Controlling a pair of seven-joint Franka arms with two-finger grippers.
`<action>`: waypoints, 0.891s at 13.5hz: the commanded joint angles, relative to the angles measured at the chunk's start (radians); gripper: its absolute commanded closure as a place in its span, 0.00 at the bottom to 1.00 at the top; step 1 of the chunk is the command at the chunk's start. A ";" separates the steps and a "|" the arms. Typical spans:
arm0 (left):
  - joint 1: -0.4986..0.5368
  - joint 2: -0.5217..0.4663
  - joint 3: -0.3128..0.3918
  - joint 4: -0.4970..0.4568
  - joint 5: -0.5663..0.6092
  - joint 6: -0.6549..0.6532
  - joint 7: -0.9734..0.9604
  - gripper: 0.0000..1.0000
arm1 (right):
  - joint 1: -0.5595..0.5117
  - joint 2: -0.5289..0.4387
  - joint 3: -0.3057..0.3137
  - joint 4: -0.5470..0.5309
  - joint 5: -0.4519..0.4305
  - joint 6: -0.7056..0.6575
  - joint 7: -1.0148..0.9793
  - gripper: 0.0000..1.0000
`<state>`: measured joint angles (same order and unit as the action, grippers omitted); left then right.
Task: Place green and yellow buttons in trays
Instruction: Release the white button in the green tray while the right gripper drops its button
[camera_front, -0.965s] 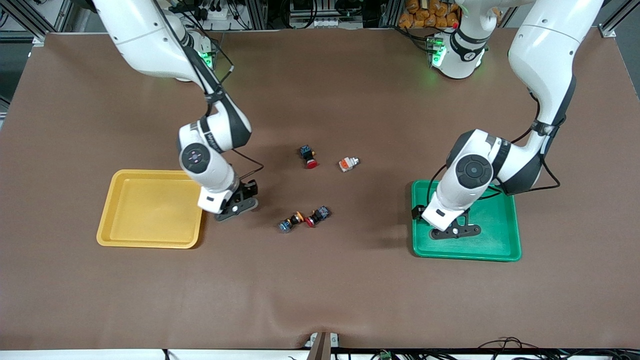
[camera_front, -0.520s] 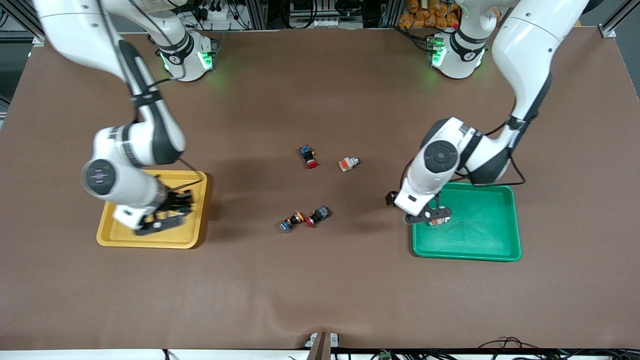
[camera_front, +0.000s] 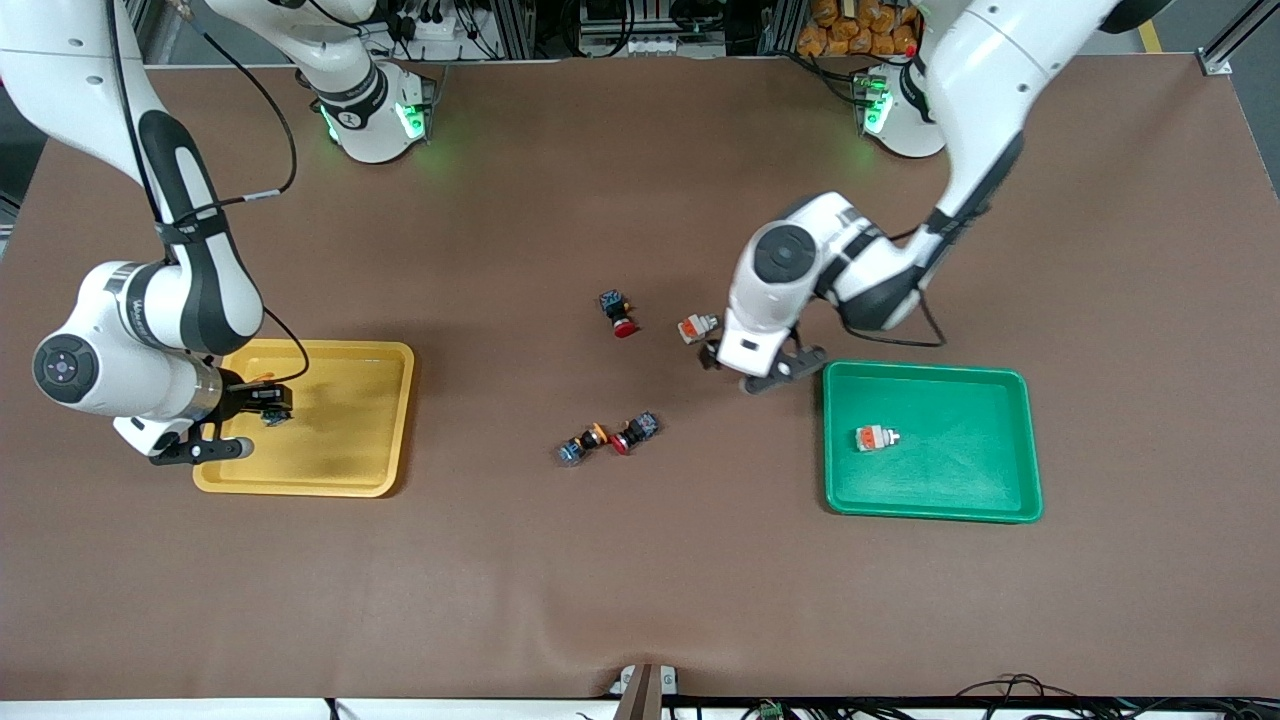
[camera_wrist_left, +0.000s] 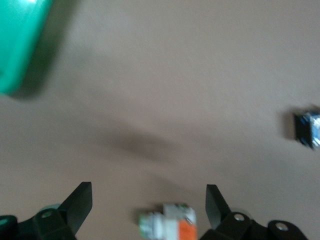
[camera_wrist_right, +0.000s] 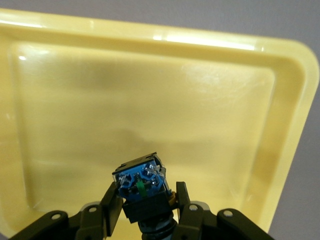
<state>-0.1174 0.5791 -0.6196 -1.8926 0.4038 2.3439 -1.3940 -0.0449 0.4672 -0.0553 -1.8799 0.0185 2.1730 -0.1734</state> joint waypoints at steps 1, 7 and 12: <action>-0.019 0.036 0.004 -0.008 0.020 0.066 -0.092 0.00 | -0.045 0.043 0.017 -0.001 0.003 0.050 0.029 1.00; -0.059 0.088 0.009 -0.034 0.068 0.107 -0.164 0.00 | -0.082 0.077 0.020 0.002 0.004 0.079 0.017 1.00; -0.071 0.128 0.009 -0.034 0.214 0.115 -0.313 0.00 | -0.073 0.074 0.020 0.013 0.004 0.068 0.023 0.00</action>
<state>-0.1820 0.7021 -0.6161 -1.9233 0.5742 2.4383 -1.6575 -0.1078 0.5432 -0.0519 -1.8780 0.0186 2.2476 -0.1572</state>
